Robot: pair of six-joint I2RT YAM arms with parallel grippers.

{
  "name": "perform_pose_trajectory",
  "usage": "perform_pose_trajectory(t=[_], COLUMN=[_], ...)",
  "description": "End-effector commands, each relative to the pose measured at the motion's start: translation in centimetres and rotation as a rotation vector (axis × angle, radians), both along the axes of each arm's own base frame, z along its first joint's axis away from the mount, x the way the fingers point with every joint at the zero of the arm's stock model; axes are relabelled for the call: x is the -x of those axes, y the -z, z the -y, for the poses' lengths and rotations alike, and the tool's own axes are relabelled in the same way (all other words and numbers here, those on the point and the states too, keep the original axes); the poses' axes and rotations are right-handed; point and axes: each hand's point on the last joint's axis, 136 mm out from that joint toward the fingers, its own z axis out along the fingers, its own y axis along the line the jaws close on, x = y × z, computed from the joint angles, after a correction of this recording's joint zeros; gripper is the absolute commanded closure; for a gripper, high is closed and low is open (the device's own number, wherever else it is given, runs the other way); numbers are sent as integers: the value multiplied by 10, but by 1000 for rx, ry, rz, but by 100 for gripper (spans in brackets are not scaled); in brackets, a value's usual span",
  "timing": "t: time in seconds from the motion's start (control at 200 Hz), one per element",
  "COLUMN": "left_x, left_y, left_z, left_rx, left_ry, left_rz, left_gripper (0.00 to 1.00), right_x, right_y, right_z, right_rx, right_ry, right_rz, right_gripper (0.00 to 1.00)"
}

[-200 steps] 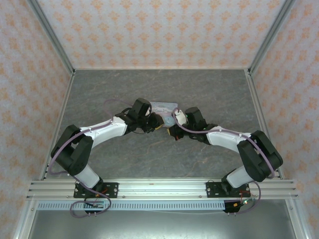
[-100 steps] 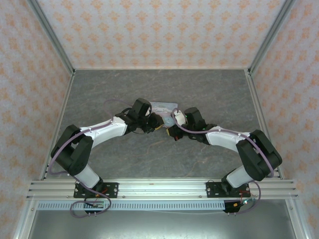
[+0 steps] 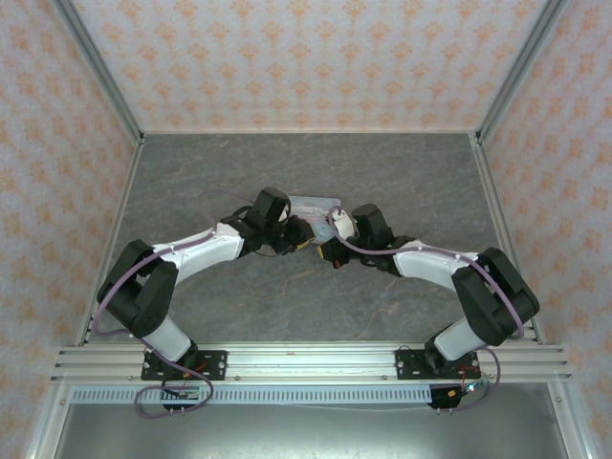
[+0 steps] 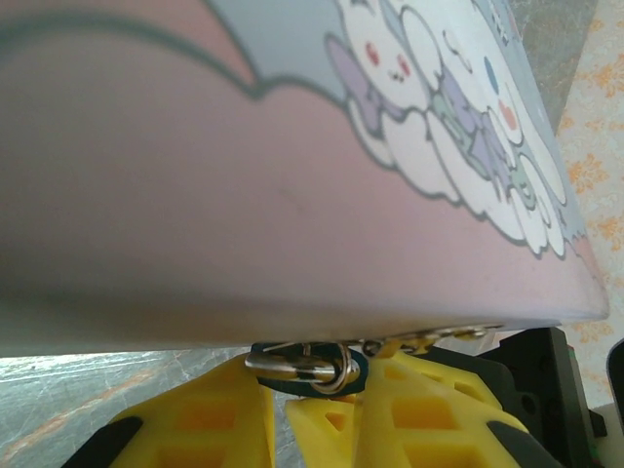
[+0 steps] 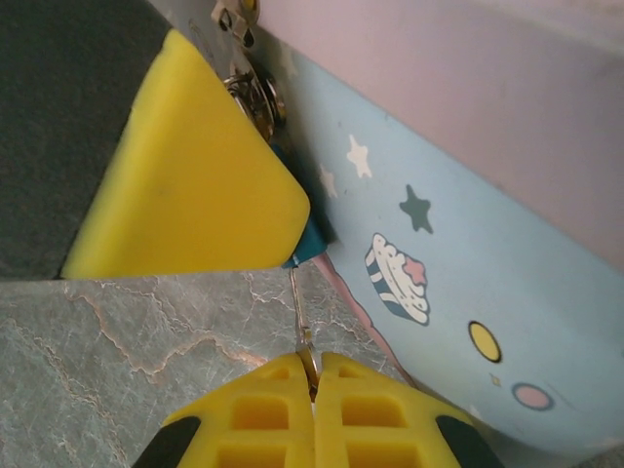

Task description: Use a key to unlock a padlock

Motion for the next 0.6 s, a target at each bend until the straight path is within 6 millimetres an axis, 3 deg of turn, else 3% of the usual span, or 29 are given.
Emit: perform_pose_trajectory(t=[0.0, 0.596], left_x=[-1, 4], left_y=[-28, -31], left_z=[8, 7], left_rx=[41, 35], left_ry=[17, 29], left_rz=[52, 47], left_gripper=[79, 79], right_x=[-11, -19], right_y=[-19, -34], right_z=[-10, -15], right_rx=[-32, -51], right_ry=[-19, -22], right_rz=[72, 127], right_gripper=[100, 100])
